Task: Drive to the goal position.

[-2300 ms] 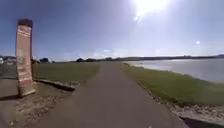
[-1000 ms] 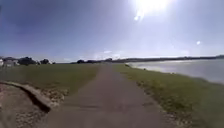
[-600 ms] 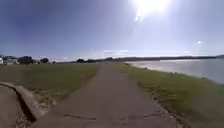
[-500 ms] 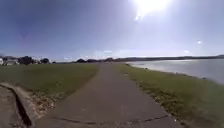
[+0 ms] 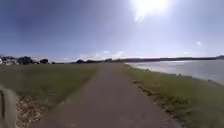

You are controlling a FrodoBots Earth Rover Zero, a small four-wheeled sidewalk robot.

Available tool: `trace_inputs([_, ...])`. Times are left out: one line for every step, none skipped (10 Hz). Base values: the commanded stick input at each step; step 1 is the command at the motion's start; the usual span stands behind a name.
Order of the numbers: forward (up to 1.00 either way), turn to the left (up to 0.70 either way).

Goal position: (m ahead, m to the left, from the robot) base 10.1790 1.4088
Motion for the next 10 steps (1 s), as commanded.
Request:
trace_inputs([0.00,0.00])
trace_inputs([0.00,0.00])
trace_inputs([0.00,0.00])
trace_inputs([0.00,0.00])
trace_inputs([0.00,0.27])
trace_inputs([0.00,0.45])
trace_inputs([0.00,0.45])
trace_inputs([0.00,0.45])
trace_inputs([0.00,0.45])
trace_inputs([0.00,0.45])
